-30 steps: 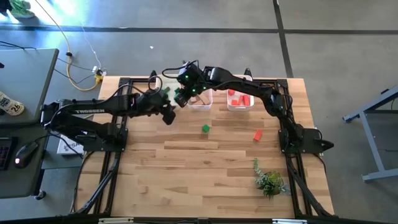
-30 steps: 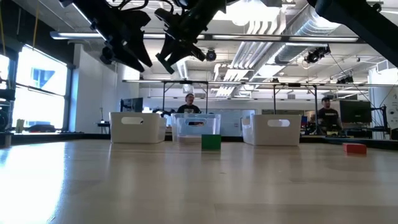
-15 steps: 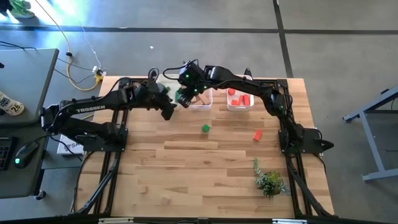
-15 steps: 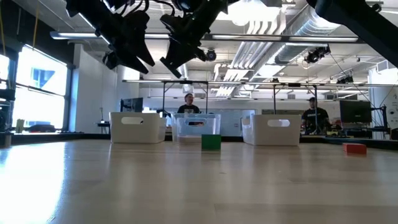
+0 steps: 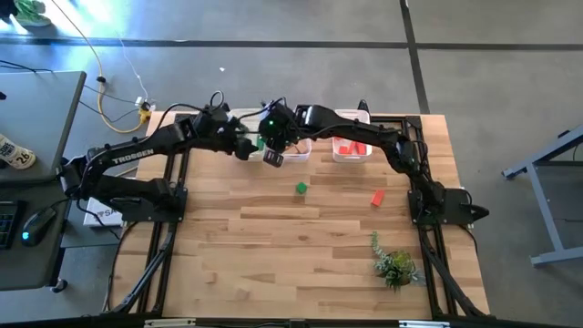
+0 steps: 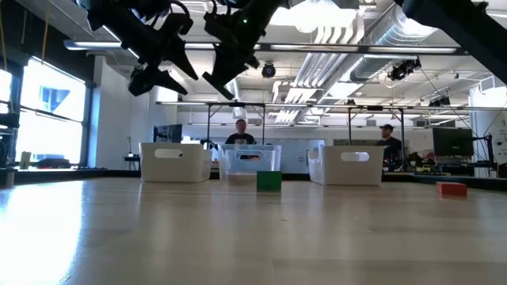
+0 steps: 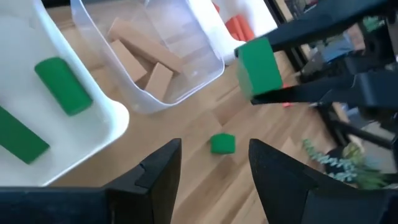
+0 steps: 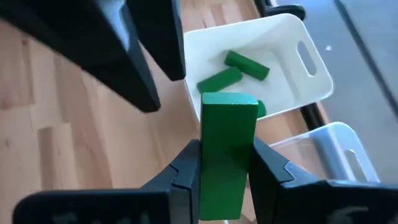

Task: Sort & place blocks by color
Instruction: Put the green block into the left white bin

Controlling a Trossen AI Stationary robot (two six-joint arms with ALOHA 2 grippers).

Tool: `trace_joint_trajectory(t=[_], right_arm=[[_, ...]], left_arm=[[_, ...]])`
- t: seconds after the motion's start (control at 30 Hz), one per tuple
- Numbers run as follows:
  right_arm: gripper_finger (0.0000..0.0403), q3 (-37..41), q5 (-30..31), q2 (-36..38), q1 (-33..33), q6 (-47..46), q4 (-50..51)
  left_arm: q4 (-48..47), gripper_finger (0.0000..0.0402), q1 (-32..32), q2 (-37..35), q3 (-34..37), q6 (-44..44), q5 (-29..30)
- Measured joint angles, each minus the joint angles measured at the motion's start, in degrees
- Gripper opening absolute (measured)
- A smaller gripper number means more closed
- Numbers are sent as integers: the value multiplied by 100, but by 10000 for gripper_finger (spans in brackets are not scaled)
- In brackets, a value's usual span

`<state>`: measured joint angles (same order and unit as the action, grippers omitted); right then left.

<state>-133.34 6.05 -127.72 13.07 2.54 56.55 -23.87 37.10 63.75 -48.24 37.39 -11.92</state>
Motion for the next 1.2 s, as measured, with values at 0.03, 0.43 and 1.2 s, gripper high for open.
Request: trace_joint_trajectory(t=[0.03, 0.43, 1.2], right_arm=[[70, 0, 107, 0, -26, 17, 34], [70, 2, 251, 0, -298, 49, 148], [70, 13, 281, -13, -449, -119, 53]], left_arm=[[12, 177, 7, 0, 1, 80, -12], [545, 177, -6, -2, -1, 1067, -640], [699, 134, -9, 230, -3, 1196, -630]])
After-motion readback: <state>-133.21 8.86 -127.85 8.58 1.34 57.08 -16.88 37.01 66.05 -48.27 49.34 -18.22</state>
